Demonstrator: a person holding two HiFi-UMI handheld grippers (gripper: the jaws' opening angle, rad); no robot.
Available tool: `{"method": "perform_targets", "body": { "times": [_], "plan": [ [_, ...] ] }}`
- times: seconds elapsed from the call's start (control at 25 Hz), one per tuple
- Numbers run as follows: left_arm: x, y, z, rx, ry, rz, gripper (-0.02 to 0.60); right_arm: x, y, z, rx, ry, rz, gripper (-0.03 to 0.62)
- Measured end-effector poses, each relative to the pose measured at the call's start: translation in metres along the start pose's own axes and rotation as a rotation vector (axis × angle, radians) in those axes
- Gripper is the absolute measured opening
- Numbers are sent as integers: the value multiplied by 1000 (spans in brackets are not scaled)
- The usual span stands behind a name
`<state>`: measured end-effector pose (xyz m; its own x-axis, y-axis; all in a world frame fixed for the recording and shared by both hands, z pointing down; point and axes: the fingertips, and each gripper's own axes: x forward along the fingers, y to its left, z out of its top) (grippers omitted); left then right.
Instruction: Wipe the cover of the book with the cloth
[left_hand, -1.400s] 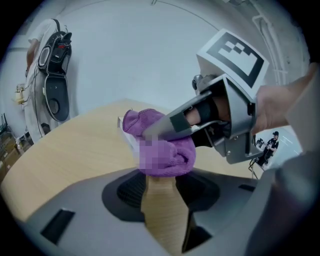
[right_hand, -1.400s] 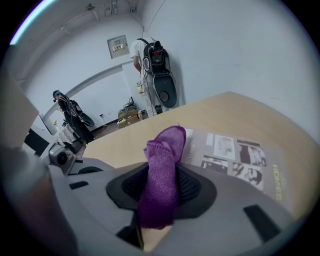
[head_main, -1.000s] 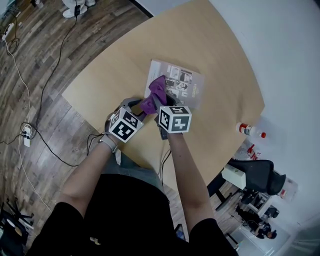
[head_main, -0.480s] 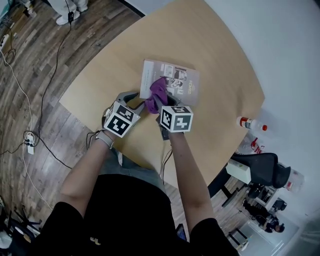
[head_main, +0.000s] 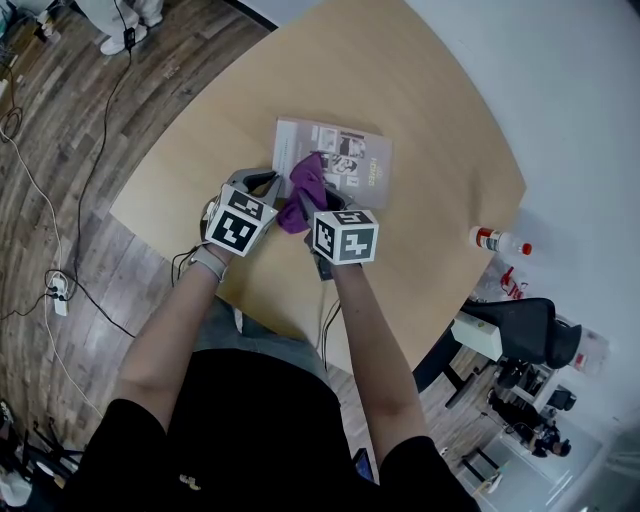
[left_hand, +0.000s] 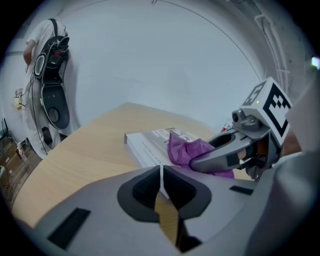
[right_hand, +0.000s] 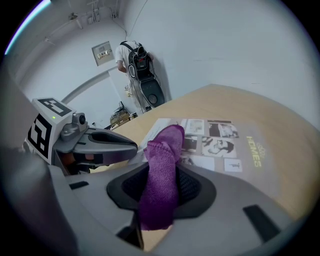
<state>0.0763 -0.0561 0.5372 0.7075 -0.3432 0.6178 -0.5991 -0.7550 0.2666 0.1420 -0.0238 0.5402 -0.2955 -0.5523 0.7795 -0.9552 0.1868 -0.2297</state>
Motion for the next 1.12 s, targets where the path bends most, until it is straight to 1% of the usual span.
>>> {"method": "perform_targets", "body": {
  "times": [0.08, 0.16, 0.24, 0.36, 0.52, 0.72, 0.96, 1.12],
  "plan": [
    [0, 0, 0, 8, 8, 3, 30, 0, -1, 1, 1, 12, 0, 140],
    [0, -2, 1, 34, 26, 8, 26, 0, -2, 1, 0, 28, -4, 138],
    [1, -6, 3, 45, 33, -4, 23, 0, -2, 0, -5, 38, -12, 137],
    [4, -11, 3, 15, 31, -32, 23, 1, -1, 0, -11, 44, -16, 135],
    [6, -11, 0, 13, 28, -16, 21, 1, -2, -1, 2, 48, 0, 135],
    [5, -11, 4, -42, -4, -5, 20, 6, -7, 9, 29, 58, 6, 133],
    [7, -11, -1, -64, -5, -37, 20, 19, -14, 25, 28, 108, 28, 127],
    [7, -13, 2, -84, 6, -68, 20, 28, -17, 34, -7, 186, 33, 127]
  ]
}}
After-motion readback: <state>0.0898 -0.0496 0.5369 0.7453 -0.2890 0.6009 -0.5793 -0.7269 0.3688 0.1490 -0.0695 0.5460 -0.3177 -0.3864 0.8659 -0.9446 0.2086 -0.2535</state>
